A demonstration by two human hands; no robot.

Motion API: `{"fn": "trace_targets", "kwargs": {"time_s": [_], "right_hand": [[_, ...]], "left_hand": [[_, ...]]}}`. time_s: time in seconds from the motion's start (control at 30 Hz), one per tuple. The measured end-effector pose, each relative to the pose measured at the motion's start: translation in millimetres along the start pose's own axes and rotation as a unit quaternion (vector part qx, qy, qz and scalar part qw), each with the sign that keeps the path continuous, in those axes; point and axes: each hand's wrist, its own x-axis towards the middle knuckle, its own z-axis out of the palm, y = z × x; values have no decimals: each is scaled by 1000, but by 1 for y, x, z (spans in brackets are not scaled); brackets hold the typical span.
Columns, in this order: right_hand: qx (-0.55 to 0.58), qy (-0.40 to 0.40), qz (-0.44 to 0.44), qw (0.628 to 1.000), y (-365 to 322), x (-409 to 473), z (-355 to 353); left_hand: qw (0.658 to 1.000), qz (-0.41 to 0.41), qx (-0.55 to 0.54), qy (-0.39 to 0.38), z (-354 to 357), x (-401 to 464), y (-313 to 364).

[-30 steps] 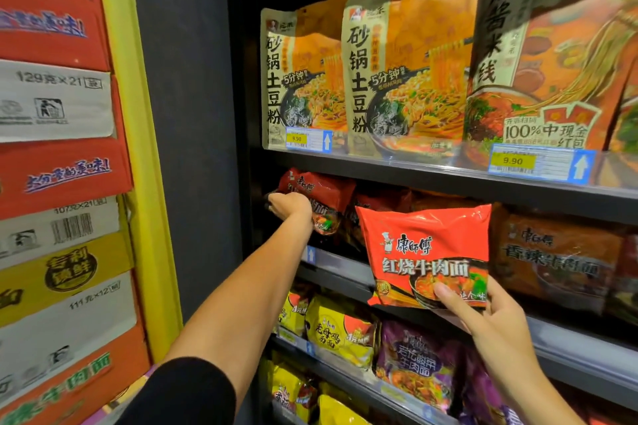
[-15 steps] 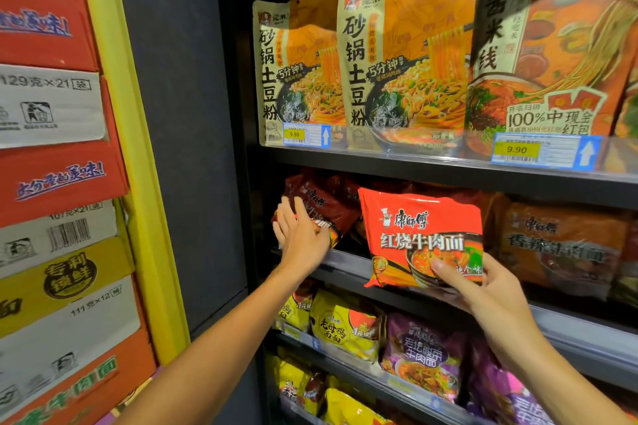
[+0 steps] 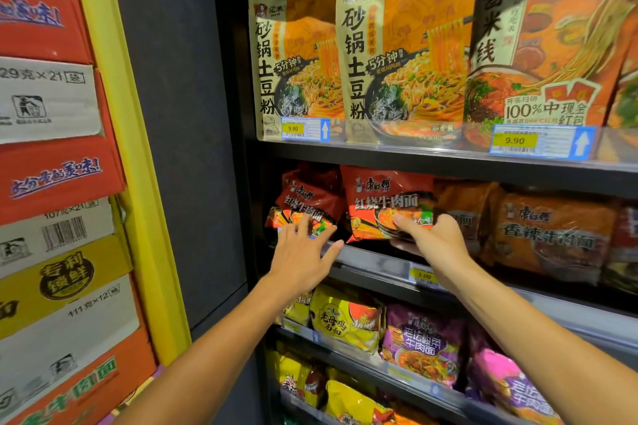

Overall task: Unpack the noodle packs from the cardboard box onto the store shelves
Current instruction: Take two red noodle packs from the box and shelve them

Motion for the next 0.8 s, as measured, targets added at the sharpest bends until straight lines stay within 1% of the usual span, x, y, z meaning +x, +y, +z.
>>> {"fn": "trace_targets", "kwargs": {"time_s": [0.07, 0.13, 0.17, 0.2, 0.23, 0.3, 0.37, 0.4, 0.47, 0.57, 0.63, 0.7, 0.8], "right_hand": [[-41, 19, -1, 999, 5, 8, 9], [-76, 38, -3, 996, 8, 13, 20], [-110, 46, -9, 993, 9, 15, 26], [-176, 51, -18, 983, 7, 17, 30], [-267, 46, -30, 962, 2, 16, 33], [-425, 8, -41, 904, -5, 13, 38], [-518, -34, -34, 854, -7, 13, 44], [-547, -42, -31, 835, -9, 13, 47], [-590, -53, -36, 805, -13, 14, 55], [-627, -68, -7, 776, -23, 13, 63], [-638, -78, 13, 766, -25, 13, 64], [-638, -87, 25, 765, -27, 12, 59], [-641, -78, 9, 764, -30, 2, 40]], "left_hand": [[999, -17, 10, -28, -5, 7, 1], [998, -36, -2, -55, -8, 13, -1], [997, -42, -6, -63, -10, 16, -1], [997, -46, -7, -68, -12, 19, -1], [996, -48, -11, -73, -14, 20, -1], [995, -49, -27, -80, -14, 20, 0], [995, -45, -51, -72, -10, 18, -1], [995, -41, -62, -65, -8, 16, -3], [995, -35, -70, -60, -3, 16, -7], [994, -32, -66, -76, 0, 16, -9], [994, -30, -59, -86, -1, 18, -8], [994, -28, -57, -93, -5, 18, -8], [994, -21, -68, -83, -9, 12, -10]]}}
